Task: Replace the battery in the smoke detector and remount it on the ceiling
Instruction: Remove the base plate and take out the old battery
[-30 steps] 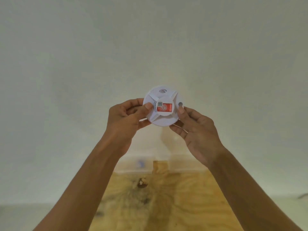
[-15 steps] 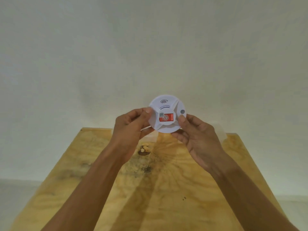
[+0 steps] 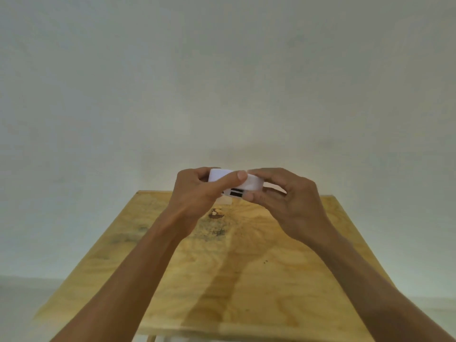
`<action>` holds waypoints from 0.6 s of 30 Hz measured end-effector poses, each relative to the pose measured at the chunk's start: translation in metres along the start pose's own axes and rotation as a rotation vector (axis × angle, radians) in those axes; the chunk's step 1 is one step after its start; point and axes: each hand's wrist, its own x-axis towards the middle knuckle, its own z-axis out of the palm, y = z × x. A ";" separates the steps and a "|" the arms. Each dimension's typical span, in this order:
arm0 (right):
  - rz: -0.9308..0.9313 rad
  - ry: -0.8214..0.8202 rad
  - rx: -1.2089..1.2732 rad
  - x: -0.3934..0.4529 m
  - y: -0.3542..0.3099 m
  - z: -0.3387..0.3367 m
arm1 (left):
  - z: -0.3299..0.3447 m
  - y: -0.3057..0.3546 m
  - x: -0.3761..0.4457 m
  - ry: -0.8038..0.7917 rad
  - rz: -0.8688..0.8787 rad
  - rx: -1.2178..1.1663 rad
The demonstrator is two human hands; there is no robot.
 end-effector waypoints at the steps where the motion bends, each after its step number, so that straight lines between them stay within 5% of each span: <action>1: 0.069 -0.036 0.008 -0.002 -0.008 -0.005 | 0.000 0.001 -0.006 0.015 0.017 -0.024; 6: 0.366 -0.244 0.233 -0.008 -0.018 -0.022 | 0.003 -0.002 -0.024 -0.005 0.044 -0.043; 18: 0.440 -0.195 0.140 -0.043 0.072 0.022 | -0.006 -0.096 -0.007 -0.278 0.012 0.141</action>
